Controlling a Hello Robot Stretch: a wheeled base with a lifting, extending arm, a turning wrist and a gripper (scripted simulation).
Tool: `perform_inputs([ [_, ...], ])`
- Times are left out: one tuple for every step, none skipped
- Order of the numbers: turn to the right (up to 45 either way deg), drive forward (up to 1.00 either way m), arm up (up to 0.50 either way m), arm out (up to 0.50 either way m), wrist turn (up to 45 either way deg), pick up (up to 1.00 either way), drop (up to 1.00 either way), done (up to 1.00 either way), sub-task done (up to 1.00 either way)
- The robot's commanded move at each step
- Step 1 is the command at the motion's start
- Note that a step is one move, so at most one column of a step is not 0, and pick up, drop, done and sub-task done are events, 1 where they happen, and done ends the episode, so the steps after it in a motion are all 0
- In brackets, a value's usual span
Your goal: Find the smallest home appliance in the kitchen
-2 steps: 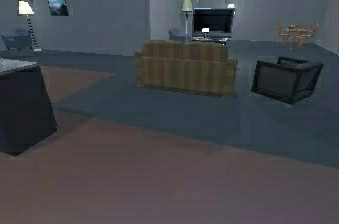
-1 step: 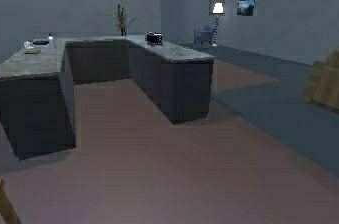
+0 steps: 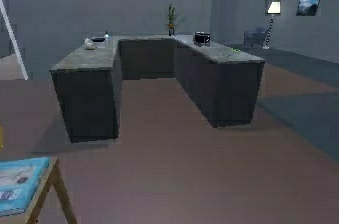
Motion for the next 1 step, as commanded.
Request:
perform_inputs([
  [0.0, 1.0, 0.0, 0.0, 0.0, 0.0, 0.0, 0.0, 0.0],
])
